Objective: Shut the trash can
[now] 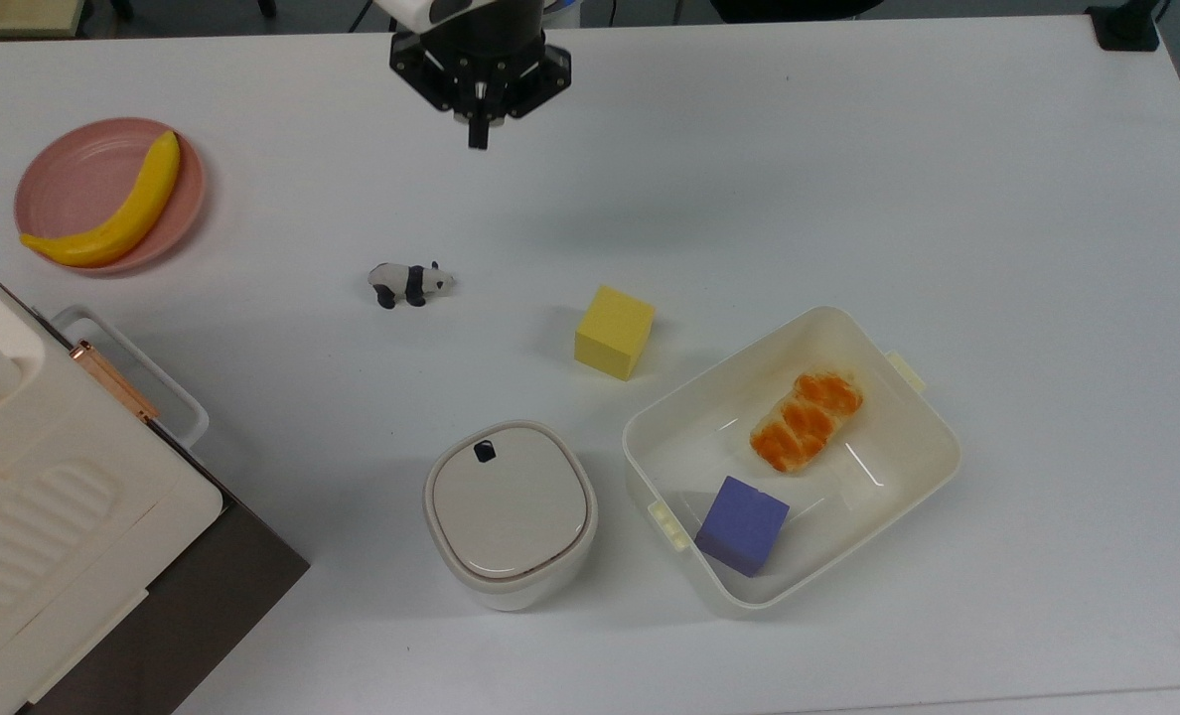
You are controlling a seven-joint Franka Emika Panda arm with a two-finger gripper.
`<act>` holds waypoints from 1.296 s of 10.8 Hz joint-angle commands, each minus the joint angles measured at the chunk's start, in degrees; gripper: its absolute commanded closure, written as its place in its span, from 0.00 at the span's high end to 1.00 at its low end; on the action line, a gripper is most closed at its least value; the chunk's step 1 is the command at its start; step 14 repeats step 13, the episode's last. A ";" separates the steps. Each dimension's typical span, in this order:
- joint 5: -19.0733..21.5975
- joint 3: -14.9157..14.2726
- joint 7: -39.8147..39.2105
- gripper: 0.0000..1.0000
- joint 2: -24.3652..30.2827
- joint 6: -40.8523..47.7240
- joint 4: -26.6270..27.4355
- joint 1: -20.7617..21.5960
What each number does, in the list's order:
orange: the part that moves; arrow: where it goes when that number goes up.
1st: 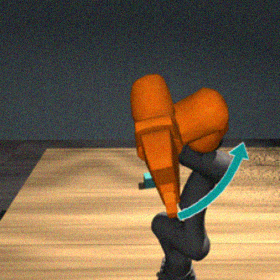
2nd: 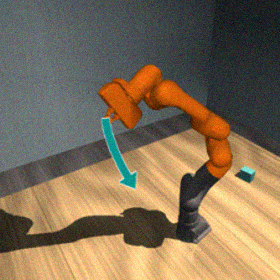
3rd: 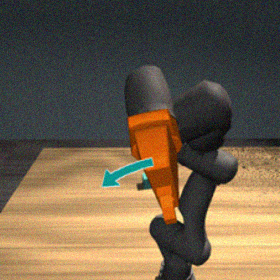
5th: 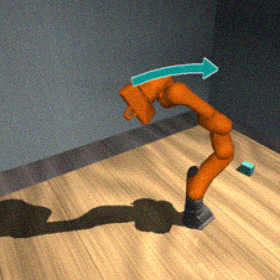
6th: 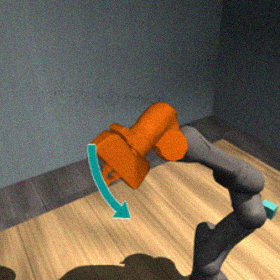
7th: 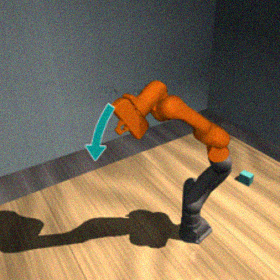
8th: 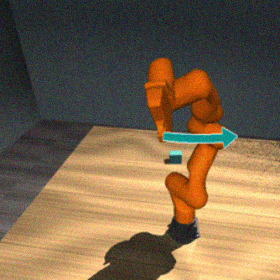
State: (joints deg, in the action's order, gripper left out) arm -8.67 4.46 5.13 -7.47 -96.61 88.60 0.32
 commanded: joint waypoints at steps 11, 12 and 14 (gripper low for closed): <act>4.98 -0.68 -1.44 1.00 7.03 -0.51 7.47 0.21; 5.15 -0.59 -1.35 1.00 6.95 -0.42 6.86 0.21; 5.24 -0.68 -1.35 1.00 6.95 -0.42 6.85 0.21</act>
